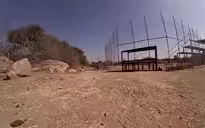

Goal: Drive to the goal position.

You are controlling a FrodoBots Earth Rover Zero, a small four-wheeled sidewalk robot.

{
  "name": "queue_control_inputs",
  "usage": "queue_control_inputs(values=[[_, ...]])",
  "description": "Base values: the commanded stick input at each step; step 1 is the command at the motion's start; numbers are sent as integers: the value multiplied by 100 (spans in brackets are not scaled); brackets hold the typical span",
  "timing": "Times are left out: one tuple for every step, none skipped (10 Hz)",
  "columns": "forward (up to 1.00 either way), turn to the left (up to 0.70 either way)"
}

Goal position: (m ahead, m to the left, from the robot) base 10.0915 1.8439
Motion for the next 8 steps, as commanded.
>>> queue_control_inputs(values=[[50, 0], [50, 0], [50, 0], [50, 0], [50, 0], [50, 0], [50, 0], [50, 0]])
